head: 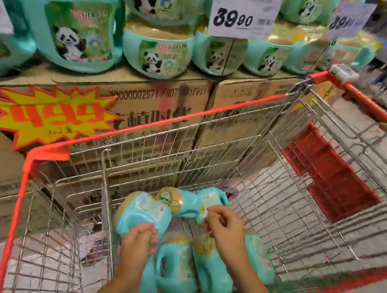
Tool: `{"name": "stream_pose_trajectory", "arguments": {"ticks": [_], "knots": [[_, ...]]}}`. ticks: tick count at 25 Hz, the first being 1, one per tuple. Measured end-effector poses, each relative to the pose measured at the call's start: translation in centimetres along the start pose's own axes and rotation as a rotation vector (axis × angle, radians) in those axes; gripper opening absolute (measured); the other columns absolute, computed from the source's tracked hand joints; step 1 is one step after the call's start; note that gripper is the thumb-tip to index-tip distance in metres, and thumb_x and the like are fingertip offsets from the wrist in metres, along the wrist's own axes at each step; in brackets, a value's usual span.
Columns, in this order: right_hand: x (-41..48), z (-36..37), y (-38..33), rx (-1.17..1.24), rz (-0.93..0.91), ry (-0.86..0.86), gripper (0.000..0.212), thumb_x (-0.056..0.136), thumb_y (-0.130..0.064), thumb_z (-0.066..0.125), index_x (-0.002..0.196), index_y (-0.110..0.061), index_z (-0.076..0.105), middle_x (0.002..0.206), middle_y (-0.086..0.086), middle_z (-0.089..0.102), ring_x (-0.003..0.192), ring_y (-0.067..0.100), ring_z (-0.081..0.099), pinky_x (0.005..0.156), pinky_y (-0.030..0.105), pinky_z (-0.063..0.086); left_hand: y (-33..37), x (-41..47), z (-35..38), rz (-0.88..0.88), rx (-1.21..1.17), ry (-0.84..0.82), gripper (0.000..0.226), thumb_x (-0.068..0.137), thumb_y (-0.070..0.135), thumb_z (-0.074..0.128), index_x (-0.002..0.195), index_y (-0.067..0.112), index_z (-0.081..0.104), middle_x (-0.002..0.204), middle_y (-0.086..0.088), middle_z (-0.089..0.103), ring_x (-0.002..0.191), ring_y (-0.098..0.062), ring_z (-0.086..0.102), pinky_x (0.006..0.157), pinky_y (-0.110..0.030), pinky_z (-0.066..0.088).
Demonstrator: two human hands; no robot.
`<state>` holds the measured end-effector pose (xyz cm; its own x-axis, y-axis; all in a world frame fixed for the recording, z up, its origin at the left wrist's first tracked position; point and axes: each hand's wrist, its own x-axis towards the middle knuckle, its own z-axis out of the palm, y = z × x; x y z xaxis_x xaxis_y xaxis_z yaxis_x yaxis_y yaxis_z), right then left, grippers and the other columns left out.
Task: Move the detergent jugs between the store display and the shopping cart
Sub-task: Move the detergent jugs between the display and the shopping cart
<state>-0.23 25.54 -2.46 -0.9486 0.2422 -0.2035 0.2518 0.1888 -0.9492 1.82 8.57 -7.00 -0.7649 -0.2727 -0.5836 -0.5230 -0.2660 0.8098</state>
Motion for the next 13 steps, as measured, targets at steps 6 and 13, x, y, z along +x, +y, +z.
{"name": "stream_pose_trajectory", "arguments": {"ticks": [6,13], "knots": [[9.2,2.1,4.5,-0.298,0.071,-0.2,0.011,0.092,-0.008,0.056,0.097,-0.013,0.064,0.071,-0.006,0.056,0.071,0.015,0.052,0.07,0.029,0.045,-3.0,6.2,4.6,-0.197,0.012,0.28,0.019,0.069,0.026,0.05,0.063,0.008,0.05,0.063,-0.017,0.043,0.063,-0.027,0.042,0.058,-0.032,0.028],[18.1,6.6,10.7,-0.468,0.123,-0.48,0.015,0.092,-0.014,0.059,0.105,-0.007,0.061,0.087,0.005,0.06,0.079,0.022,0.055,0.075,0.033,0.045,-7.5,12.9,5.3,-0.338,-0.07,0.611,0.028,0.093,0.009,0.05,0.107,-0.013,0.057,0.112,-0.04,0.057,0.083,-0.037,0.055,0.077,-0.051,0.044]]}}
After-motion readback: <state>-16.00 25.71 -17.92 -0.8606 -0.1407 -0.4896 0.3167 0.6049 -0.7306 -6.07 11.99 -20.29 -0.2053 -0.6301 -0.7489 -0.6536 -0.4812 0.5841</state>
